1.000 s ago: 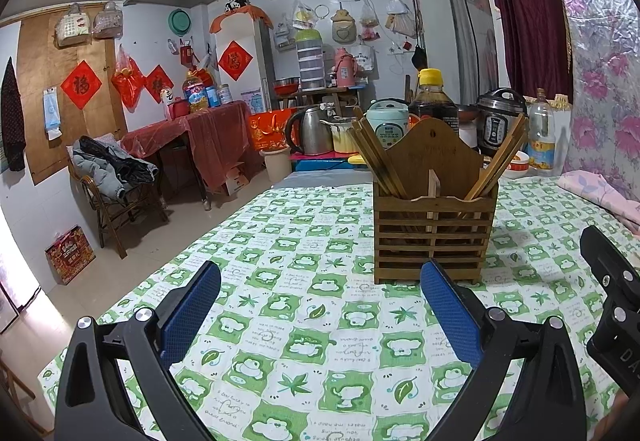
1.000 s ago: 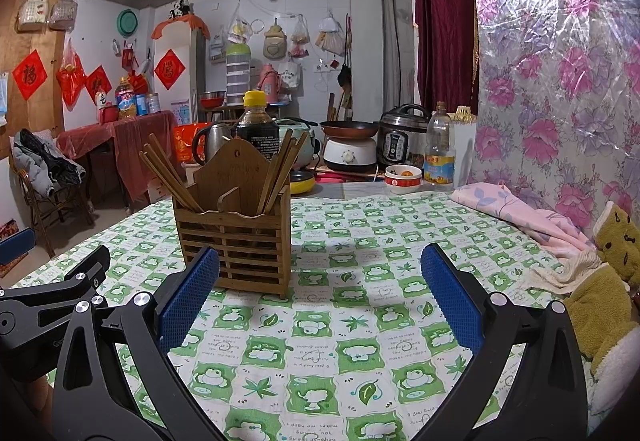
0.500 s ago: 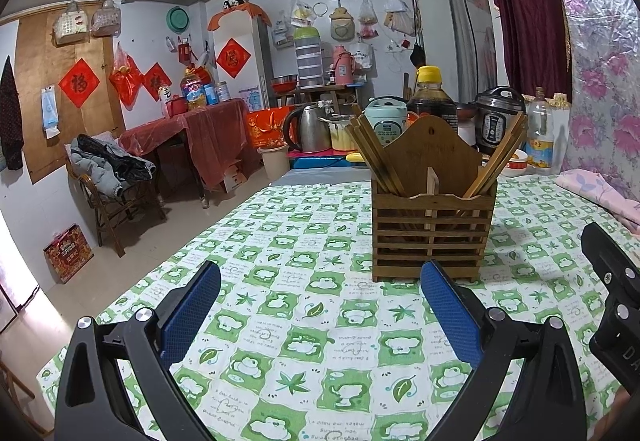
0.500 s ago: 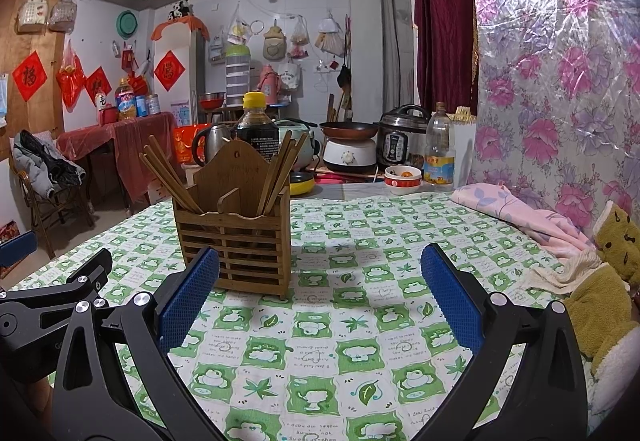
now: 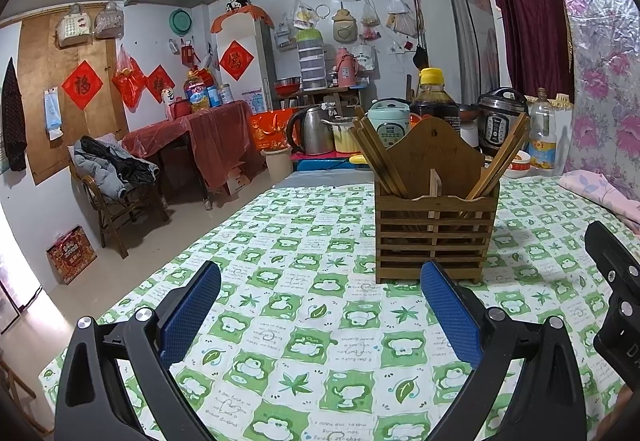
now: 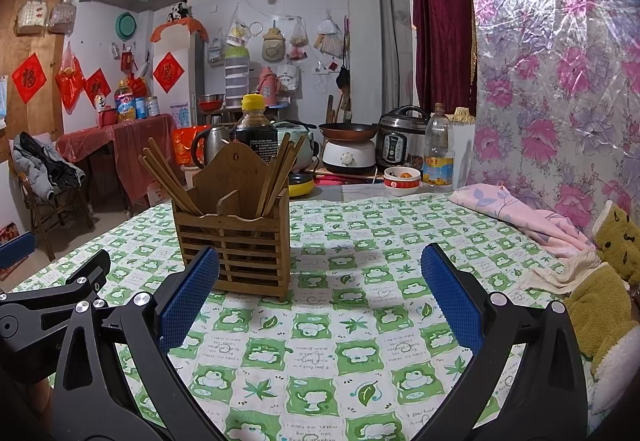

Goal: Organize utensils

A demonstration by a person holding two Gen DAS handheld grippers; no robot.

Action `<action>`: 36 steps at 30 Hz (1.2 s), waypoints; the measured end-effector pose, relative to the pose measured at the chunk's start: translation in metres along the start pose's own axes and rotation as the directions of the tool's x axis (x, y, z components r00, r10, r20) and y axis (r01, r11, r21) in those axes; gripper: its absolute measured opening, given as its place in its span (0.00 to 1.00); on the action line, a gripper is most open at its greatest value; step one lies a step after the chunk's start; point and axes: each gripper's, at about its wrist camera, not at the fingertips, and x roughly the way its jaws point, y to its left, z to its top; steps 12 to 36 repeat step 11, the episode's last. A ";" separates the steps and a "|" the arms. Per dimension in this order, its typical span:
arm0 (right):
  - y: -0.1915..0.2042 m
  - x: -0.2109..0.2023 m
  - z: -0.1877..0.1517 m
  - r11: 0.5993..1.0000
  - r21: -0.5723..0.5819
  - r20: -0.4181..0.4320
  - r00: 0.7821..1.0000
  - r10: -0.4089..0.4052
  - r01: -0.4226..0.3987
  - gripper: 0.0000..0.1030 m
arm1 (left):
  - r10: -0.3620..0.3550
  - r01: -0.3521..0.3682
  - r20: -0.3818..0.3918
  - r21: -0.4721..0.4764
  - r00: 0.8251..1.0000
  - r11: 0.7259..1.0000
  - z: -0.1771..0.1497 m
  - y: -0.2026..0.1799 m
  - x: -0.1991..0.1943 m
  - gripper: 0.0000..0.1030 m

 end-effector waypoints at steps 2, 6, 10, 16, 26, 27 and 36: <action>0.000 0.000 0.000 1.000 0.000 0.000 1.000 -0.001 0.001 0.94 | -0.005 0.005 -0.002 0.005 1.000 1.000 0.000 -0.002 0.001 0.95; -0.001 0.000 0.000 1.000 0.001 0.000 1.000 0.000 0.000 0.94 | -0.024 0.024 -0.004 0.022 1.000 0.999 -0.001 -0.004 0.000 0.95; -0.001 -0.001 0.001 1.000 0.004 0.002 1.000 -0.002 0.002 0.94 | -0.029 0.029 0.012 0.037 0.999 0.999 0.000 -0.006 -0.002 0.95; -0.001 -0.001 0.001 1.000 0.004 0.002 1.000 -0.003 0.003 0.94 | -0.029 0.029 0.012 0.040 1.000 0.999 -0.001 -0.006 -0.003 0.95; -0.001 -0.001 0.001 1.000 0.004 0.002 1.000 -0.003 0.003 0.94 | -0.029 0.029 0.012 0.040 1.000 0.999 -0.001 -0.006 -0.003 0.95; -0.001 -0.001 0.001 1.000 0.004 0.002 1.000 -0.003 0.003 0.94 | -0.029 0.029 0.012 0.040 1.000 0.999 -0.001 -0.006 -0.003 0.95; -0.001 -0.001 0.001 1.000 0.004 0.002 1.000 -0.003 0.003 0.94 | -0.029 0.029 0.012 0.040 1.000 0.999 -0.001 -0.006 -0.003 0.95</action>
